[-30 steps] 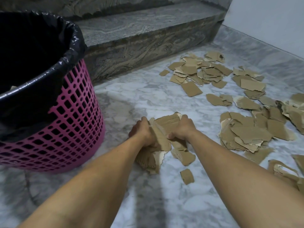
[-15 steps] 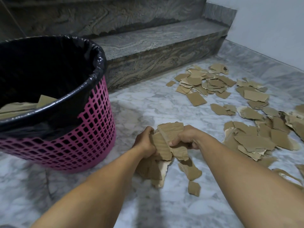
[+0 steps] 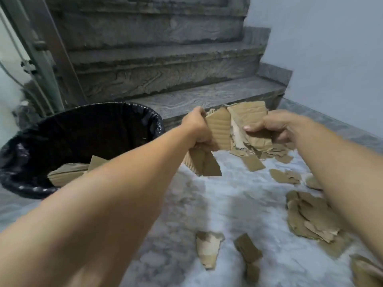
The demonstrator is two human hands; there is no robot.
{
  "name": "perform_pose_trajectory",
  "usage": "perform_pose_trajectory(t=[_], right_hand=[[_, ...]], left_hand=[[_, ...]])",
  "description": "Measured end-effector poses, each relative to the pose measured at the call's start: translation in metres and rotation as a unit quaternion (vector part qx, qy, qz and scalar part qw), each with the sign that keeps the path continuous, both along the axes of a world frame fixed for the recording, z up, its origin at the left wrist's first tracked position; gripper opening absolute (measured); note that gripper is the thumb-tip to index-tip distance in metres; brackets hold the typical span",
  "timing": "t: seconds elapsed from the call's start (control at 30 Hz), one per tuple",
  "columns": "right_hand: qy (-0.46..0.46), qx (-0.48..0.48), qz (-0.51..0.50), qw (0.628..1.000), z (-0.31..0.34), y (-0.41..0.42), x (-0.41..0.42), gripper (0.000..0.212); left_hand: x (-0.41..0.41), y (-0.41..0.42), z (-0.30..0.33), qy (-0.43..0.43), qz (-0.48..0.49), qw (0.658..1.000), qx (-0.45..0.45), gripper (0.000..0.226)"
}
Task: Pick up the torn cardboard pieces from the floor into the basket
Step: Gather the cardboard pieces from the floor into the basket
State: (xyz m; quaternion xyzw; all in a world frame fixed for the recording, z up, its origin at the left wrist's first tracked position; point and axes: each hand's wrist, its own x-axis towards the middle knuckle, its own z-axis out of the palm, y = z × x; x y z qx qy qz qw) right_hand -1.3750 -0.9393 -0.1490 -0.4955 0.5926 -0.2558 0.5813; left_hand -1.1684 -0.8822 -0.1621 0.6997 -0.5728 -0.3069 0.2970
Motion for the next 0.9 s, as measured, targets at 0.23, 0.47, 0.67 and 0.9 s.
perform_pose_trajectory(t=[0.23, 0.47, 0.67, 0.9], right_hand=[[-0.048, -0.052, 0.024, 0.997, 0.094, 0.008, 0.047, 0.004], [-0.046, -0.044, 0.146, 0.987, 0.101, 0.041, 0.167, 0.009], [-0.031, -0.045, 0.201, 0.978, 0.074, 0.069, 0.246, 0.016], [0.042, -0.107, 0.206, 0.972, 0.064, 0.065, 0.241, 0.025]], left_hand=[[0.061, 0.017, 0.119, 0.076, 0.112, 0.99, -0.048, 0.083], [0.145, 0.06, 0.133, 0.047, 0.224, 0.973, -0.014, 0.078], [0.2, 0.099, 0.099, -0.004, 0.297, 0.954, 0.023, 0.083], [0.215, 0.108, 0.07, -0.057, 0.249, 0.965, 0.056, 0.084]])
